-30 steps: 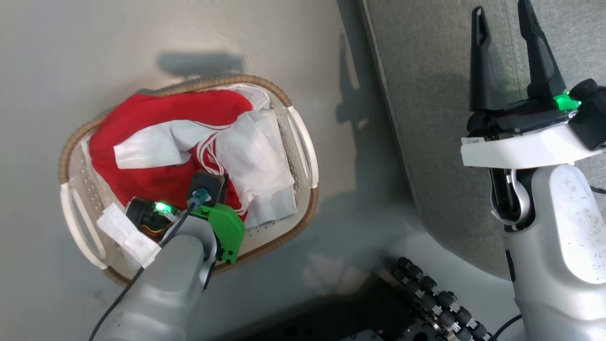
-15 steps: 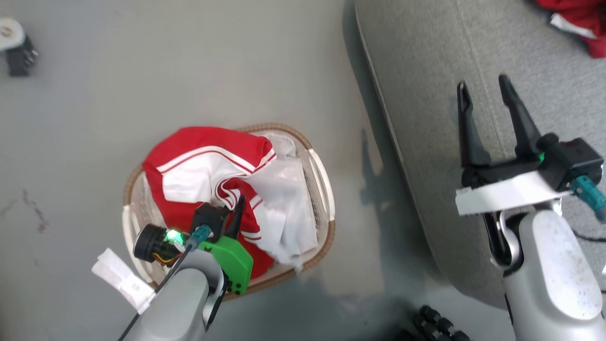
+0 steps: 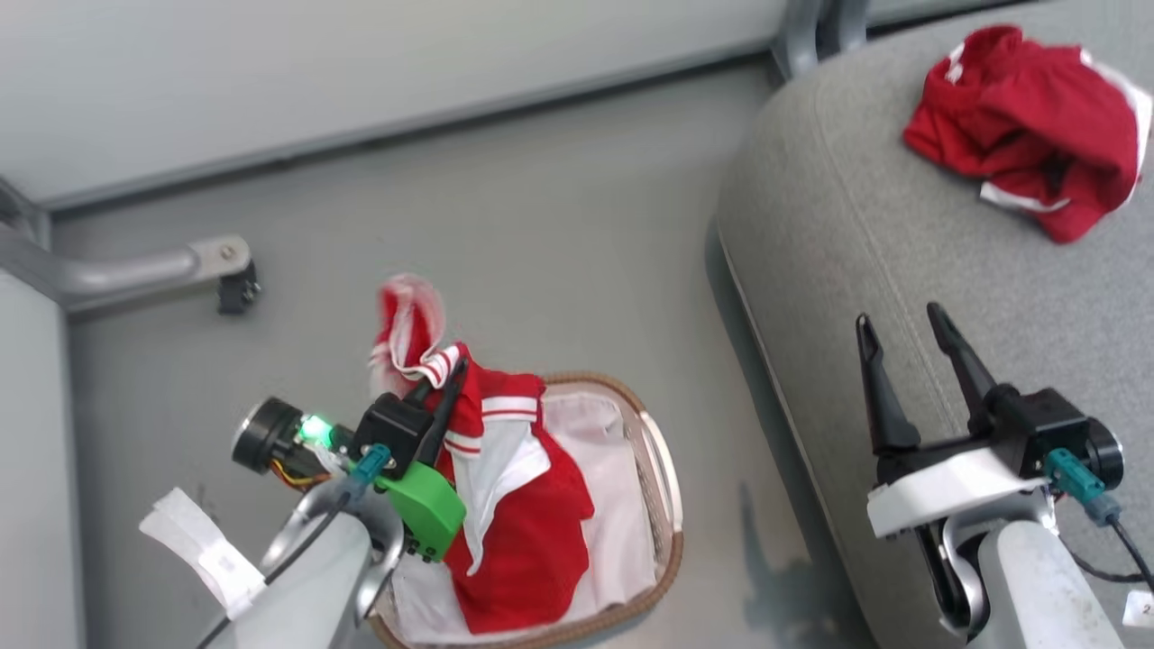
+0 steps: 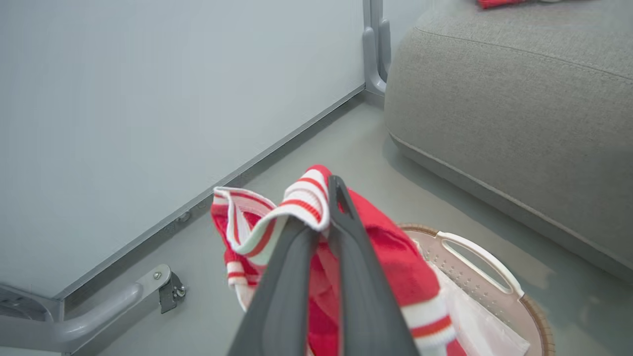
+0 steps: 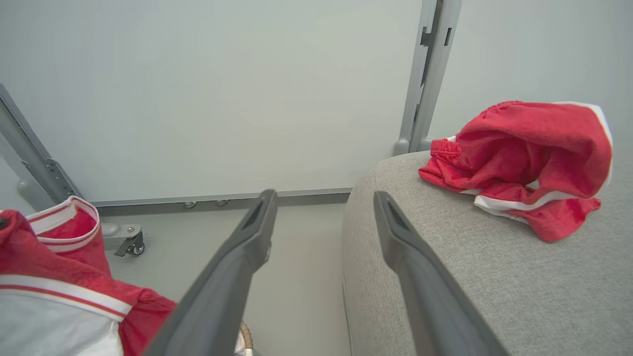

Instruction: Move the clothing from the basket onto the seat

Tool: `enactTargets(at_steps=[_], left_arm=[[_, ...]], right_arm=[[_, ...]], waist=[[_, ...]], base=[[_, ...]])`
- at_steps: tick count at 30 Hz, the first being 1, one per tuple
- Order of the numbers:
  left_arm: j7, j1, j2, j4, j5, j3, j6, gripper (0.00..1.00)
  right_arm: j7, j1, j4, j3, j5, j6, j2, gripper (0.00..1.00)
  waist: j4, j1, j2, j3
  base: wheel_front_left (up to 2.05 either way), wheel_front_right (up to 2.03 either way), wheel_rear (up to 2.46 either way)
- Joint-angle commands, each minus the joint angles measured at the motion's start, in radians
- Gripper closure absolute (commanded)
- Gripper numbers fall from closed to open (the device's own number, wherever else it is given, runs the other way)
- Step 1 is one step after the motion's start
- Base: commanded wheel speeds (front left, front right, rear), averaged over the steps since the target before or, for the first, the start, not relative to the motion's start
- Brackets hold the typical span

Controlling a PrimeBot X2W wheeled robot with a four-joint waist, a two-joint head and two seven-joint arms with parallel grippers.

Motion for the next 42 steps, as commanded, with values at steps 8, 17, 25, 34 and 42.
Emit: enactTargets(at_steps=[8,17,25,34,42], left_arm=[[0.002,-0.128,0.078,-0.078,0.058,-0.04,-0.021,1.0],[0.039,-0.309,0.127,-0.145,0.066,-0.086,-0.03,1.0],[0.047,-0.434,0.137,-0.148,0.052,-0.124,-0.032,1.0],[0.039,-0.525,0.112,-0.172,0.031,-0.188,-0.031,1.0],[0.034,-0.569,0.091,-0.229,0.006,-0.246,-0.031,1.0]], right_arm=[[-0.002,0.062,0.009,0.027,-0.01,-0.001,-0.004,0.0],[-0.002,0.074,0.012,0.048,-0.01,-0.001,-0.004,0.0],[-0.002,0.046,0.025,0.098,-0.012,-0.001,-0.004,0.0],[-0.002,0.005,0.054,0.177,-0.026,-0.001,-0.004,0.0],[-0.002,-0.086,0.161,0.287,-0.042,-0.001,-0.004,0.0]], waist=[[0.078,0.0001,0.0,-0.227],[0.085,0.0001,0.0,-0.259],[0.085,0.0001,0.0,-0.265],[0.107,0.0001,0.0,-0.271],[0.136,0.0001,0.0,-0.275]], base=[[0.0,0.0,0.0],[0.0,0.0,0.0],[0.0,0.0,0.0],[0.0,0.0,0.0],[0.0,0.0,0.0]])
